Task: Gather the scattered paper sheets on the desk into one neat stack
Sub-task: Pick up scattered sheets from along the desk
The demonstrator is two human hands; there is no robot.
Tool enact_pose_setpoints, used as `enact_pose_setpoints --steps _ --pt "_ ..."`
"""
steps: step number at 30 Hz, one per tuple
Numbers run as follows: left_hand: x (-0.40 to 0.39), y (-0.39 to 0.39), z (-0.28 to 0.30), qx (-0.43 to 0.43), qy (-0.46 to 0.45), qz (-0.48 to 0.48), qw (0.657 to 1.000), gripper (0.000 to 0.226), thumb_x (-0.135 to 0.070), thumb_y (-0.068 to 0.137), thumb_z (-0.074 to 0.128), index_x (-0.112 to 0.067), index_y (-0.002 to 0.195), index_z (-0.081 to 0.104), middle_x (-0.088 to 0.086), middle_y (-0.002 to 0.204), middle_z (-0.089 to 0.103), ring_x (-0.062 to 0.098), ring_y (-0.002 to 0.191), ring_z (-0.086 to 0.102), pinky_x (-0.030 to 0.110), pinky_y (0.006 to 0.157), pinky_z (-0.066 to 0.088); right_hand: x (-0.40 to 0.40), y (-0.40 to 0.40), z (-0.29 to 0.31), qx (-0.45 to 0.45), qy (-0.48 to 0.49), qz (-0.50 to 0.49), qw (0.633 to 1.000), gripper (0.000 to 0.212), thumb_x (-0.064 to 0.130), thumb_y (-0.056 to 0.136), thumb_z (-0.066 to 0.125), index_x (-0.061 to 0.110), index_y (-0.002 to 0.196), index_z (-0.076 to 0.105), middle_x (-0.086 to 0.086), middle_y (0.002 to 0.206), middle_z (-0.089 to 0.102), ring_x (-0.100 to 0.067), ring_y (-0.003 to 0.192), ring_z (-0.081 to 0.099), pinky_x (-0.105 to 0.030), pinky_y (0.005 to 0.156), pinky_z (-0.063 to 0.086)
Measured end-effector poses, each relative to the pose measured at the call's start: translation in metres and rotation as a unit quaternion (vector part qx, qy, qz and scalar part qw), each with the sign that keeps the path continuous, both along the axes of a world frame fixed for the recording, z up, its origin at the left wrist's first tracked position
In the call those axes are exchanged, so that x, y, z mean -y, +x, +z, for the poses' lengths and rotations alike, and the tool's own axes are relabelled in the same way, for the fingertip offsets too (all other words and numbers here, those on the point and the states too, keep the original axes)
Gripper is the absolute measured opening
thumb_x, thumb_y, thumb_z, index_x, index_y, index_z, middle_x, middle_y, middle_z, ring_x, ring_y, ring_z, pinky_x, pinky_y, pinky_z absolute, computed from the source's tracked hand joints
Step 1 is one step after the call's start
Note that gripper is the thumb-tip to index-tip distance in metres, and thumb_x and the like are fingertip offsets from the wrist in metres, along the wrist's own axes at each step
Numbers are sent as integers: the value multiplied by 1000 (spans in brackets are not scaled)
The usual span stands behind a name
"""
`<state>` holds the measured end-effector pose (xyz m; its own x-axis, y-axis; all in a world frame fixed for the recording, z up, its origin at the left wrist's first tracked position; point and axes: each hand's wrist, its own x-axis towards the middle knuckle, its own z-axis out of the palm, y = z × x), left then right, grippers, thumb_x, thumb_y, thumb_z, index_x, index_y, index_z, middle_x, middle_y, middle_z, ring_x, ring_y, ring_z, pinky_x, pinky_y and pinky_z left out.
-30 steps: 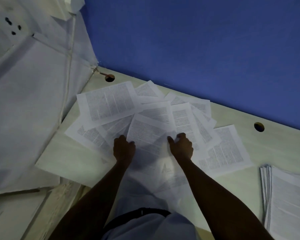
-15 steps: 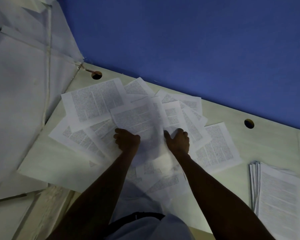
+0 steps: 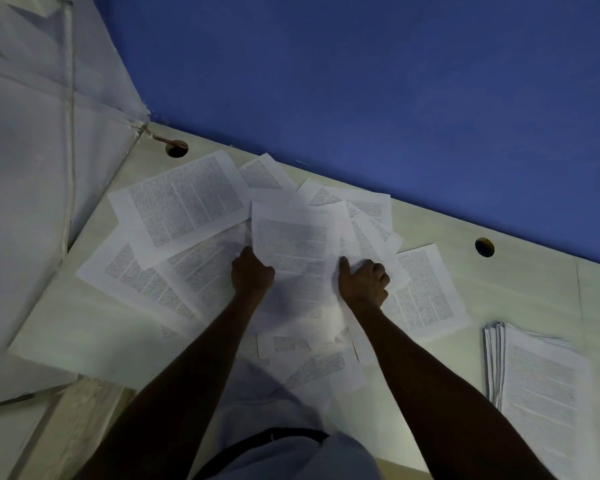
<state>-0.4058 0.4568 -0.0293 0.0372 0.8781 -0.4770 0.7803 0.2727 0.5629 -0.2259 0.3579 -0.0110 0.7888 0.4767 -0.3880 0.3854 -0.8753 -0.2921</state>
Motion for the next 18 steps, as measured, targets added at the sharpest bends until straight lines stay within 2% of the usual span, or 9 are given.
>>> enact_pose_setpoints --steps 2,4,7,9,10,12,14,16,18 --pt "9 7 -1 5 -11 -17 1000 43 -11 82 69 -1 122 54 20 122 61 34 111 59 35 87 48 -4 3 3 -17 -1 8 1000 81 71 97 41 5 143 42 -22 144 46 -41 134 42 -53 109 38" --pt "13 14 -1 13 -30 -48 998 56 -9 82 70 -1 132 47 22 127 57 35 115 57 39 91 51 -9 3 5 -56 -6 -6 998 94 81 90 42 5 147 38 -22 148 44 -42 137 41 -54 111 37" --pt "15 17 1 -10 -46 -76 996 58 -16 81 73 -3 130 47 22 129 52 35 116 54 41 94 52 -8 0 9 -65 -55 11 996 111 88 75 57 6 148 34 -21 152 40 -42 141 38 -56 114 34" --pt "14 18 3 -67 -26 -100 992 56 -29 78 77 -6 123 52 20 130 47 34 117 50 41 92 49 -4 -3 10 -35 -70 14 997 112 83 70 69 8 146 33 -20 150 37 -41 142 35 -56 113 36" --pt "12 19 3 -63 -16 -108 992 60 -32 76 80 -6 123 51 19 129 48 33 115 50 39 88 49 -2 -5 10 -36 -63 4 997 113 79 69 74 8 146 32 -19 150 36 -41 141 36 -56 112 38" --pt "11 23 2 19 -31 -116 993 70 -28 75 83 -5 128 44 15 124 54 30 112 55 36 83 51 -1 -7 8 -76 -25 -27 996 115 71 68 81 6 147 28 -19 149 38 -41 140 41 -55 109 43" --pt "9 26 4 104 -43 -117 987 65 -18 80 79 -5 130 41 12 120 60 31 111 61 37 84 55 -1 -7 7 -148 27 -76 986 114 62 70 86 5 148 24 -18 149 43 -41 137 47 -53 107 46" --pt "7 26 6 132 -37 -133 982 53 -14 87 73 -6 131 45 12 122 63 32 114 61 35 89 53 0 -7 9 -204 76 -114 969 103 53 72 88 4 144 32 -15 143 51 -38 132 53 -49 105 50" --pt "2 23 8 136 -42 -161 977 50 -12 88 71 -6 134 52 13 129 63 32 121 58 31 94 47 6 -1 7 -222 121 -121 960 93 52 68 89 6 138 50 -11 134 62 -36 125 60 -50 104 53"
